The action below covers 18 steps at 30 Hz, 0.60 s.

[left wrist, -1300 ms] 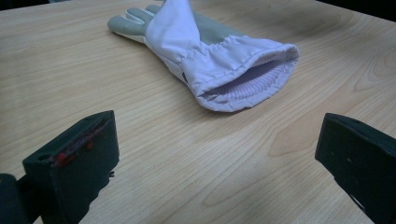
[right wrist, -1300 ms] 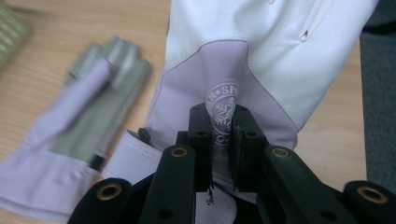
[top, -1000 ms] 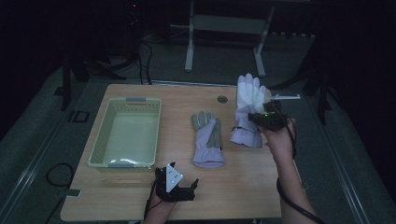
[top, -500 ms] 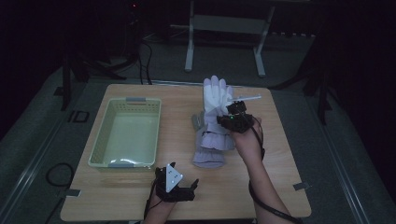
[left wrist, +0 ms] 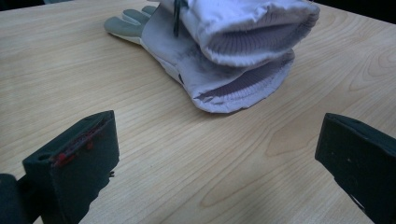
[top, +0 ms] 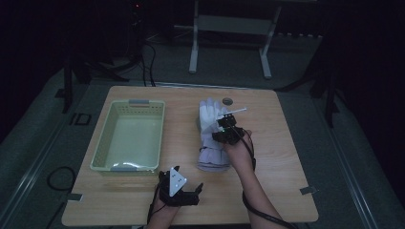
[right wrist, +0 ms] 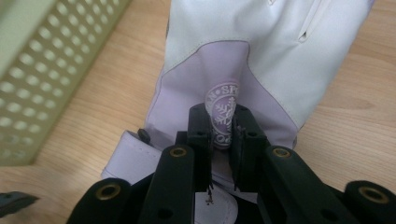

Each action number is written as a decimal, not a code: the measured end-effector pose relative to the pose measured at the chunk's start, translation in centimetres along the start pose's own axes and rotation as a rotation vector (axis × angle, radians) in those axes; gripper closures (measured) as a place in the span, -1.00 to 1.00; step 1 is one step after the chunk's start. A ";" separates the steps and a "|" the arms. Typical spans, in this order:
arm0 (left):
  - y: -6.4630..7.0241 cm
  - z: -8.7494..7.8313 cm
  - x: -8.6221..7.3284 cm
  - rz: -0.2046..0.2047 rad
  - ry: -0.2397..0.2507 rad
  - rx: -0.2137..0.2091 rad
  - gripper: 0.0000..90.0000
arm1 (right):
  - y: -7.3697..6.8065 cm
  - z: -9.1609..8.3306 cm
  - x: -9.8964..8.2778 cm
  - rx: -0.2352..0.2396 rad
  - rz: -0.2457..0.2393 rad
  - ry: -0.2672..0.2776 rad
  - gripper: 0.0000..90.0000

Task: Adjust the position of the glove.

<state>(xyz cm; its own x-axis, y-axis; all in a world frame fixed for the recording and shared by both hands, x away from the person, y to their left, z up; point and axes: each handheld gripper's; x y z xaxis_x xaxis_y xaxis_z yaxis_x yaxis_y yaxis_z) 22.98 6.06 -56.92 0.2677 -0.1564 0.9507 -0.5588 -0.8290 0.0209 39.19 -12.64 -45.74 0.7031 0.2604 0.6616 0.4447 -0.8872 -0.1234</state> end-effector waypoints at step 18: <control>-0.1 0.1 0.0 -0.006 -0.010 -0.014 -1.00 | 1.3 3.3 -1.0 -0.052 -0.047 -0.131 0.74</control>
<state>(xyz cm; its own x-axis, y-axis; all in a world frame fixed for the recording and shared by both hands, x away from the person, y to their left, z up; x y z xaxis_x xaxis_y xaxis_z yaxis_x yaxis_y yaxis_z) 23.11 6.10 -56.92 0.2792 -0.1567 0.9473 -0.5677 -0.8226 0.0312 40.88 -12.77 -48.99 0.7498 0.3467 0.5636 0.4519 -0.8904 -0.0535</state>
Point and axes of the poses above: each handheld gripper's, and its own axes: z roughly forward along the jaws, x roughly out of its top, y roughly to its right, and after that the axes turned 7 degrees about y, right-handed
